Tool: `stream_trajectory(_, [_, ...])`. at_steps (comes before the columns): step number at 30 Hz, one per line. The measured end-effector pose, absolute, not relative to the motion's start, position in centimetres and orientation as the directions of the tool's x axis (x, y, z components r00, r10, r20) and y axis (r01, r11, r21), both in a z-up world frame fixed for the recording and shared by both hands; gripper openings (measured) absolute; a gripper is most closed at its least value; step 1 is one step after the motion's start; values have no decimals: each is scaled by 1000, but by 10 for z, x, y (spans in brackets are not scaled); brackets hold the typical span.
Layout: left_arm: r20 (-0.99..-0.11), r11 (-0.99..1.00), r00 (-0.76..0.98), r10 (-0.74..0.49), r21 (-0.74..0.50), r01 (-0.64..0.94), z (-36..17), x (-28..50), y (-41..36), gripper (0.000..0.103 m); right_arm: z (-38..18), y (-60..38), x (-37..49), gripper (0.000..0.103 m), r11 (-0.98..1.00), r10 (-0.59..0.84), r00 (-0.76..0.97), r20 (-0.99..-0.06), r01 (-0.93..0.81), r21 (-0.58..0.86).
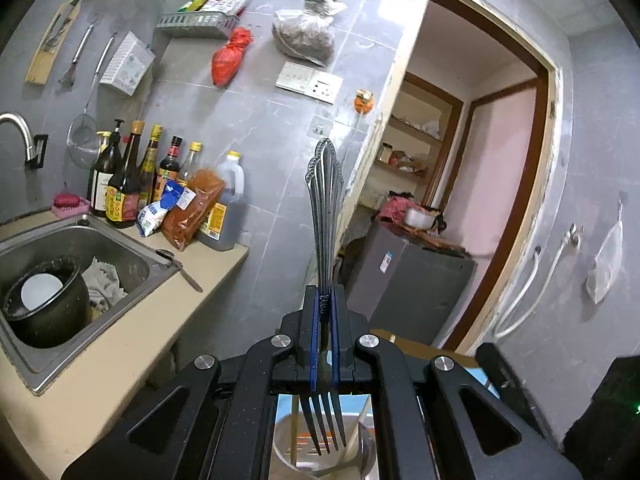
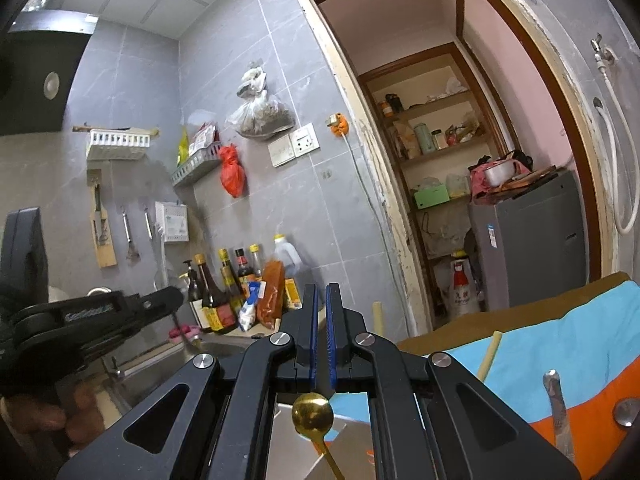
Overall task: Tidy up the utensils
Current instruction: 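Lower the fork and gold spoon into the caddy and open both tools, then move both tools back down toward the knife and spoons on the cloth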
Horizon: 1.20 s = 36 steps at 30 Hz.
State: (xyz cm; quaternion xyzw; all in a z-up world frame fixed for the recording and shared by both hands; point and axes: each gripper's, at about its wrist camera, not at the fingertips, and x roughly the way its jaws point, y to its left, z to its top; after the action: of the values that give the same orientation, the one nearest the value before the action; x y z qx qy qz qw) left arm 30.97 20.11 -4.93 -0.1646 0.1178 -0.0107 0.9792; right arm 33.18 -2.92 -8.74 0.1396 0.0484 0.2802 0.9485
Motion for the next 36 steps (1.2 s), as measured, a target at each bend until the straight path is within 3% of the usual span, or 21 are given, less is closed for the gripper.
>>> stream_trajectory(5, [-311,969,947,-85,-245,7,-67,306,182,3,-86,-37,327,3,817,539,840,-56,-506,276])
stream_trajectory(10, [-390,968,913,-121,-249,22,-80,301,171,5,-80,-53,321,9,838,520,848,-101,-483,254])
stream_trajectory(13, [-410,964,904,-126,-265,14,-81,298,168,16,-76,-64,315,20,846,510,851,-123,-471,248])
stream_trajectory(15, [-410,957,903,-126,-289,3,-79,293,168,35,-72,-72,312,24,854,499,856,-138,-457,250])
stream_trajectory(19, [-409,946,905,-120,-325,-21,-65,282,161,44,-62,-93,306,25,865,474,865,-164,-423,269])
stream_trajectory(24, [-379,946,919,-107,-324,-23,-41,265,139,80,-39,-119,295,56,877,450,878,-162,-400,267])
stream_trajectory(25, [-373,947,922,-102,-319,-24,-36,263,135,84,-34,-124,292,59,879,446,881,-157,-398,265])
stream_trajectory(27, [-364,953,928,-80,-301,-36,-26,259,123,93,-25,-134,287,73,883,438,886,-153,-392,257])
stream_trajectory(32, [-329,966,944,-38,-254,-49,-7,248,93,98,-6,-164,274,103,893,417,898,-141,-376,250])
stream_trajectory(36, [-315,976,949,-11,-208,-58,2,241,68,99,3,-186,264,103,902,403,904,-139,-367,226])
